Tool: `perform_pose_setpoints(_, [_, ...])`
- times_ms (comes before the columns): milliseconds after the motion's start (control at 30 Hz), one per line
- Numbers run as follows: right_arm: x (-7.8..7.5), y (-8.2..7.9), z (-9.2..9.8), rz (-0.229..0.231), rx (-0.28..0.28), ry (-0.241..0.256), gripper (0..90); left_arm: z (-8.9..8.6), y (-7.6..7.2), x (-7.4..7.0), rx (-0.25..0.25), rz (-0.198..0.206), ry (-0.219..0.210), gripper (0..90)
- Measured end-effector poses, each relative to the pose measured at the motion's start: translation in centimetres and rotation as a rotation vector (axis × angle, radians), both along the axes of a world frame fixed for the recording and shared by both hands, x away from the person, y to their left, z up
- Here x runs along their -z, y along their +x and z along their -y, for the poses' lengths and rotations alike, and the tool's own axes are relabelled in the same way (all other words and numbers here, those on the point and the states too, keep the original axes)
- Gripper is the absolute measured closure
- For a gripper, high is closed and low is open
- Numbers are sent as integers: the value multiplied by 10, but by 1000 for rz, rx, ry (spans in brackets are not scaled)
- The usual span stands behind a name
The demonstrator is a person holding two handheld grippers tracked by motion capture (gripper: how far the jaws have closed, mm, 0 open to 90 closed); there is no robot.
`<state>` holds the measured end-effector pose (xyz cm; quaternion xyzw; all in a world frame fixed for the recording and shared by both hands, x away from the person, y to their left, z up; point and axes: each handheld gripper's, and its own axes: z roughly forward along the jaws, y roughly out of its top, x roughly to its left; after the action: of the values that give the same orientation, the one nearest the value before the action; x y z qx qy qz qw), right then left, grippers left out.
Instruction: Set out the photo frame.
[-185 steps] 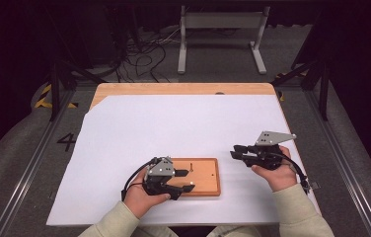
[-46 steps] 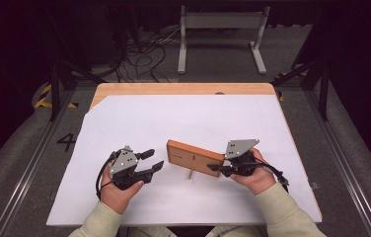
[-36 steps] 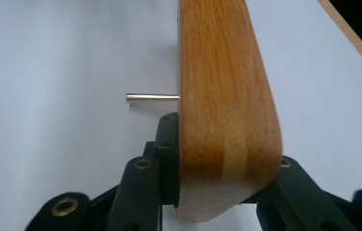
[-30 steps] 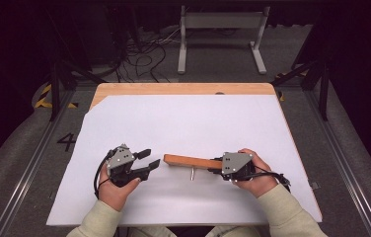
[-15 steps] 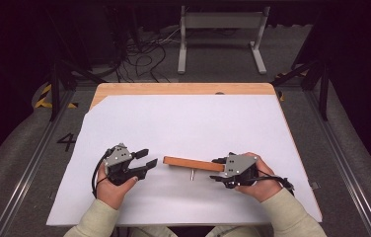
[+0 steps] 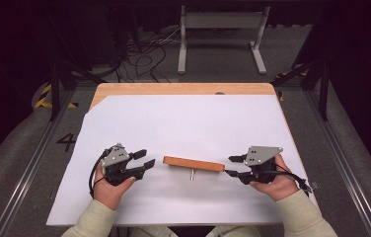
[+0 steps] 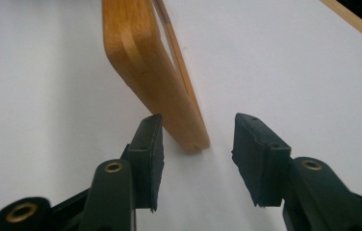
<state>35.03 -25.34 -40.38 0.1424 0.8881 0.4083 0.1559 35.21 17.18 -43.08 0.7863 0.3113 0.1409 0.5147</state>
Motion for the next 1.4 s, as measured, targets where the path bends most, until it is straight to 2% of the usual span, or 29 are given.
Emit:
perform_pose_setpoints(100, [0, 1, 4, 11, 17, 9, 660, 0, 0, 1, -2, -9, -2, 492])
perform_pose_setpoints(167, [0, 2, 7, 19, 64, 30, 719, -1, 0, 1, -4, -1, 4, 492])
perform_pose_setpoints(300, [5, 4, 10, 31, 150, 41, 817, -2, 1, 1, -6, -2, 6, 492])
perform_pose_setpoints(433, [11, 8, 8, 21, 191, 57, 869, -3, 1, 2, -12, -7, 8, 492])
perform_pose_setpoints(800, [25, 14, -11, 2, 160, 22, 900, -4, 2, 4, -27, -19, 21, 491])
perform_pose_setpoints(1033, [36, 20, -23, -5, 139, -31, 900, -5, 2, 5, -33, -32, 20, 489])
perform_pose_setpoints(1400, [34, 17, -25, 11, 109, -80, 900, -4, 2, 5, -32, -31, 26, 489])
